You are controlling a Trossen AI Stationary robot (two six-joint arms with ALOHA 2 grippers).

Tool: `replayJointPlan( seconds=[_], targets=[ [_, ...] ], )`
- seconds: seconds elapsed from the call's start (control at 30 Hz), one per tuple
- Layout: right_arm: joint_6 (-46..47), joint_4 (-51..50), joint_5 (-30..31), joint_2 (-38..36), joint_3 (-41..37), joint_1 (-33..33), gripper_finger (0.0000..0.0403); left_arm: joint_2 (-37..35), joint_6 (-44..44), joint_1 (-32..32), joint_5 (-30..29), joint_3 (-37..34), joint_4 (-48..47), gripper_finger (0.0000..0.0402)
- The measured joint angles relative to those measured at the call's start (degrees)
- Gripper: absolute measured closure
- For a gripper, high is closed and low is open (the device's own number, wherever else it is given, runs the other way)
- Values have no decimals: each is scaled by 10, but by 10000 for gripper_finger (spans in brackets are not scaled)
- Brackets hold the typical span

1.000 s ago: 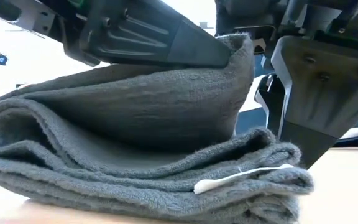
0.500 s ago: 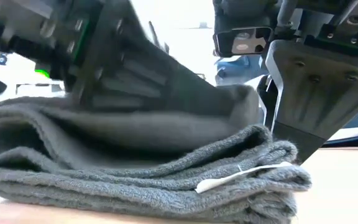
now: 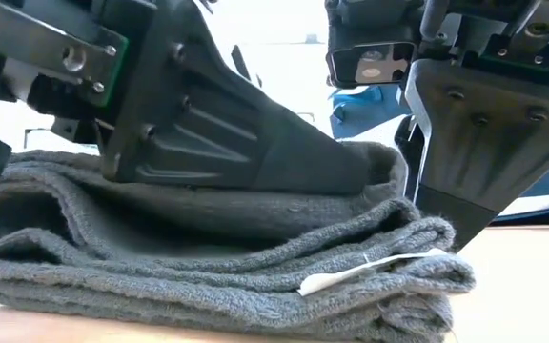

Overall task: Fold kitchen towel into neat rectangle
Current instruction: Fold the gray towel

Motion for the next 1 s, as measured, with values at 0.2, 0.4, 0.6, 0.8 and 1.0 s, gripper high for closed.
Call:
replayJointPlan(
  seconds=[0.2, 0.4, 0.6, 0.8, 1.0],
  targets=[
    [0, 0, 0, 0, 0, 0, 168, 0, -21, -5, 21, 0, -1, 281],
    [0, 0, 0, 0, 0, 0, 166, 3, -34, -6, 24, 0, 2, 238],
    [0, 0, 0, 0, 0, 0, 174, 21, -44, -2, 17, 0, 4, 220],
    [0, 1, 1, -1, 0, 0, 168, 30, -64, -2, -32, 0, 7, 232],
    [5, 1, 1, -1, 0, 0, 171, 30, -66, 0, -41, 0, 13, 251]
  ],
)
